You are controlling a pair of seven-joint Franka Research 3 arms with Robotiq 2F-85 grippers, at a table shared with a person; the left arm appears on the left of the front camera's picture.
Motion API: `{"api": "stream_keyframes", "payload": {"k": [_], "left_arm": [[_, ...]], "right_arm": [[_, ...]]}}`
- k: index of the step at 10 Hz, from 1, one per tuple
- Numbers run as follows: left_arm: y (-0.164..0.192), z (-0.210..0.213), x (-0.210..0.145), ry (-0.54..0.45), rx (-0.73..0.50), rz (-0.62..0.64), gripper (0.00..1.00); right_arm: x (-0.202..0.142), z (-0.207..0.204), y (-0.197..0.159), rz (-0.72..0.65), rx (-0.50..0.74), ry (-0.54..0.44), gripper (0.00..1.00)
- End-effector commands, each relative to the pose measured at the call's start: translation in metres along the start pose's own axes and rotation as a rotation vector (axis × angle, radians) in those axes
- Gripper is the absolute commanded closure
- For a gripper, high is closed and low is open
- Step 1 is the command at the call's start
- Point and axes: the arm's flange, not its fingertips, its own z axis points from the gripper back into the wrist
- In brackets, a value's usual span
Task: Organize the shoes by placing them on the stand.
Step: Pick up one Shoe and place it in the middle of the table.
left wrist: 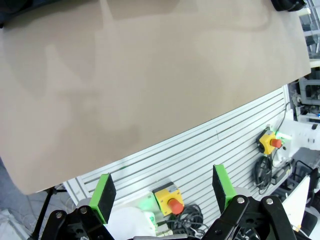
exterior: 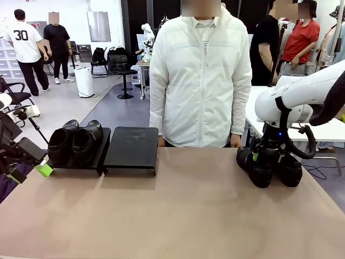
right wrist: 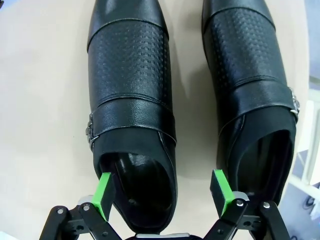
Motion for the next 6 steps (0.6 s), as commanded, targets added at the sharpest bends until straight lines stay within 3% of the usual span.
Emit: {"api": "stream_keyframes", "payload": {"k": [1, 2, 3, 6], "left_arm": [[0.0016, 0.0027, 0.0004, 0.008, 0.004, -0.002, 0.0], [0.0016, 0.0027, 0.0004, 0.008, 0.004, -0.002, 0.0], [0.0016, 0.0027, 0.0004, 0.008, 0.004, -0.002, 0.0], [0.0016, 0.0027, 0.0004, 0.008, 0.004, -0.002, 0.0]], "right_arm": [[0.0083, 0.0014, 0.0071, -0.022, -0.051, 0.02, 0.0], [0.0096, 0.0003, 0.0077, -0.008, -0.042, 0.021, 0.6], [0.0103, -0.0002, 0.0085, -0.003, -0.038, 0.032, 1.0], [0.0143, -0.0041, 0.008, -0.008, -0.045, 0.058, 1.0]]}}
